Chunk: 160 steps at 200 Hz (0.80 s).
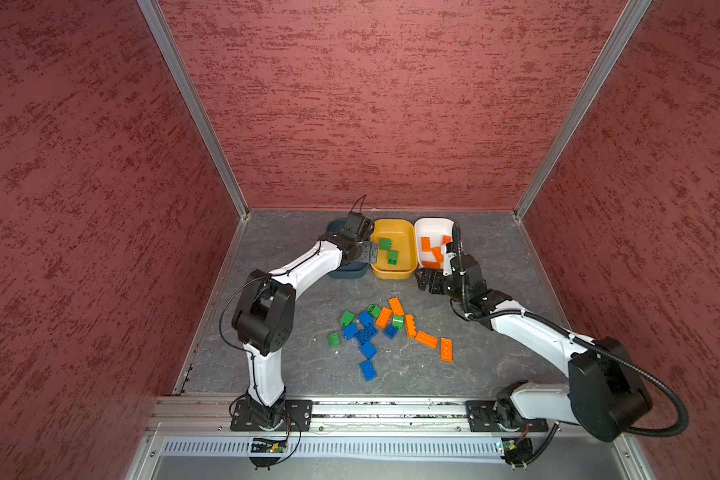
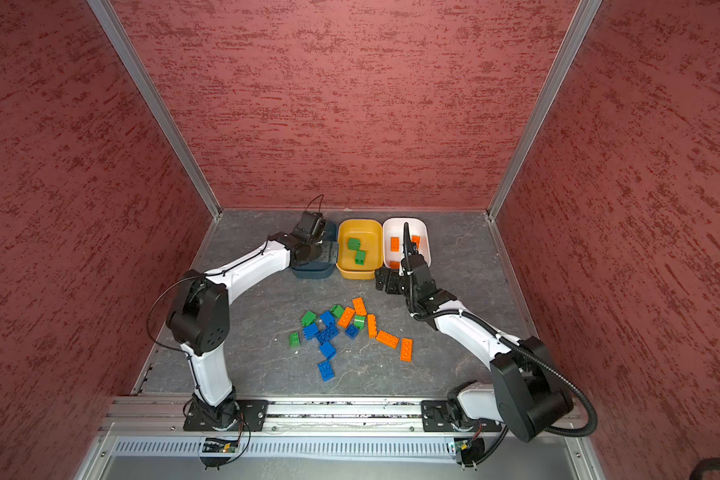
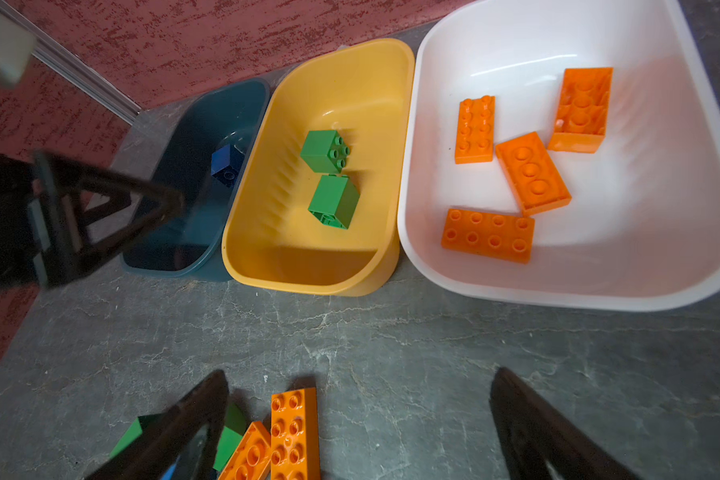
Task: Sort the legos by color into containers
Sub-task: 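Lower the left gripper onto another blue brick in the pile and grasp it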
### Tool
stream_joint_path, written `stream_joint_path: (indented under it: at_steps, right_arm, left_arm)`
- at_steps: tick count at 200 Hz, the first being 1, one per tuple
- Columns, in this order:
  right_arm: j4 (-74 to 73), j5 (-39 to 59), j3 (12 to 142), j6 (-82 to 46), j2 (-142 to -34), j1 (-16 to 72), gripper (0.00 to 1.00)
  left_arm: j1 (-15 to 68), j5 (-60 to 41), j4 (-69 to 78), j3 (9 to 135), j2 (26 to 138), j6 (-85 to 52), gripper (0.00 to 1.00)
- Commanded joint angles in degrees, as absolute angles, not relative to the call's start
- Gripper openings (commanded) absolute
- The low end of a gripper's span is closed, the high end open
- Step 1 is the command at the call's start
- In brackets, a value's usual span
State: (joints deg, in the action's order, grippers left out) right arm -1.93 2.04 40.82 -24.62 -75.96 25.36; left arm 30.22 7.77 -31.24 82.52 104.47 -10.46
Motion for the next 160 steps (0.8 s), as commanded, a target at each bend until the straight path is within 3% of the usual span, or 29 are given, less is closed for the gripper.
stream_joint_path:
  at_steps: [1, 61, 96, 160]
  right_arm:
    - [-6.6, 6.4, 38.3, -23.0, -75.3, 25.6, 0.99]
    - [-8.9, 1.6, 38.2, -20.3, -75.3, 25.6, 0.99]
    - [-9.5, 0.1, 37.9, -21.1, -75.2, 25.6, 0.99]
    - [-9.4, -1.3, 36.3, -22.1, -74.1, 25.6, 0.99]
  left_arm:
    - [33.8, -0.6, -35.4, 76.6, 98.0, 2.2, 0.99]
    - [40.7, 1.1, -48.4, 71.3, 98.3, 8.9, 0.99]
    - [41.5, 0.7, -47.9, 71.7, 101.9, 10.6, 0.79]
    - [40.8, -2.9, -48.0, 71.6, 104.3, 12.1, 0.69]
